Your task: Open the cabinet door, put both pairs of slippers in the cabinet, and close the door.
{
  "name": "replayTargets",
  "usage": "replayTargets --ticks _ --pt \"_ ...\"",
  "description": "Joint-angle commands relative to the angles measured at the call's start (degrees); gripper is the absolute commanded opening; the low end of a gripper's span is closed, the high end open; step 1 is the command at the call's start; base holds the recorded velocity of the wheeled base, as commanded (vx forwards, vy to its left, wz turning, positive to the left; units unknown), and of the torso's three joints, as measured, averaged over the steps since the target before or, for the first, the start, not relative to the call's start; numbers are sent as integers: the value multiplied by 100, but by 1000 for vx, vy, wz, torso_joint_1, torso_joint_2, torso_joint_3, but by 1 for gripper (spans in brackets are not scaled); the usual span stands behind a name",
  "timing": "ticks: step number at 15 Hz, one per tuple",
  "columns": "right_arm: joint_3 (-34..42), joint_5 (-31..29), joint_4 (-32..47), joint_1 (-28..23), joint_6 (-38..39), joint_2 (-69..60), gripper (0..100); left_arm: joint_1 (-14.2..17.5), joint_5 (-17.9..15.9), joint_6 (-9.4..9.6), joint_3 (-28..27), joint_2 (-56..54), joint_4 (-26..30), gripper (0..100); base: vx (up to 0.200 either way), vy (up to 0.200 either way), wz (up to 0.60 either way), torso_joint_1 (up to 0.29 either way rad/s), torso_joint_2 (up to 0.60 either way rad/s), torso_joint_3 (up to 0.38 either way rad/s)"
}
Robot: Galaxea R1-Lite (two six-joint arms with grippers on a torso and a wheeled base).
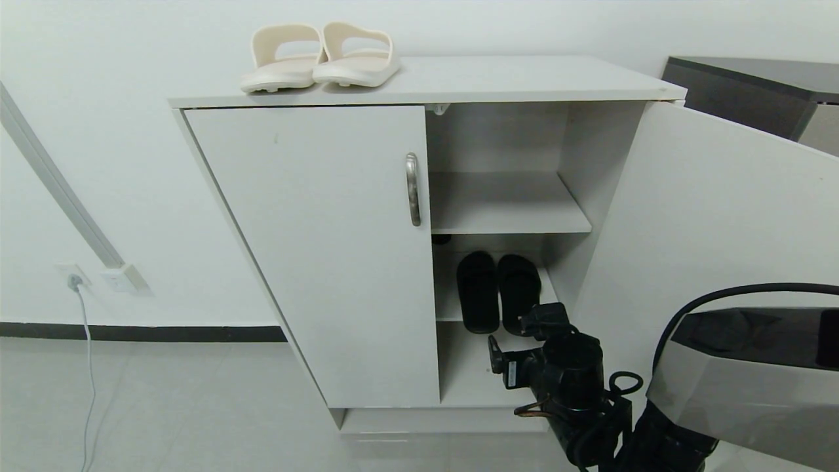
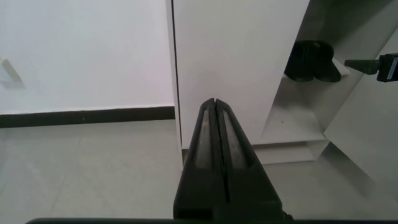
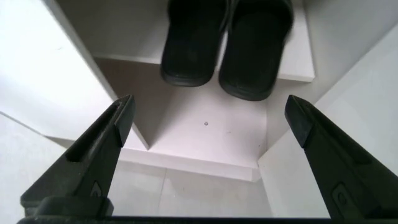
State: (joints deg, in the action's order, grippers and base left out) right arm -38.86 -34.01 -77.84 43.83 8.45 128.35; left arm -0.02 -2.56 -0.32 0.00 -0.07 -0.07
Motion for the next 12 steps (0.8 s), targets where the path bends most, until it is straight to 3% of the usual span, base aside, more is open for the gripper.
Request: replayTargets --ticks 1,5,12 --pt "2 0 -3 3 -1 14 100 2 1 -3 0 7 -1 0 0 0 0 0 0 0" --pt "2 0 -3 3 8 14 100 2 1 -3 0 7 -1 0 0 0 0 2 0 50" --pt "19 -9 -3 3 8 41 100 2 10 -12 0 7 -1 0 0 0 0 0 2 186"
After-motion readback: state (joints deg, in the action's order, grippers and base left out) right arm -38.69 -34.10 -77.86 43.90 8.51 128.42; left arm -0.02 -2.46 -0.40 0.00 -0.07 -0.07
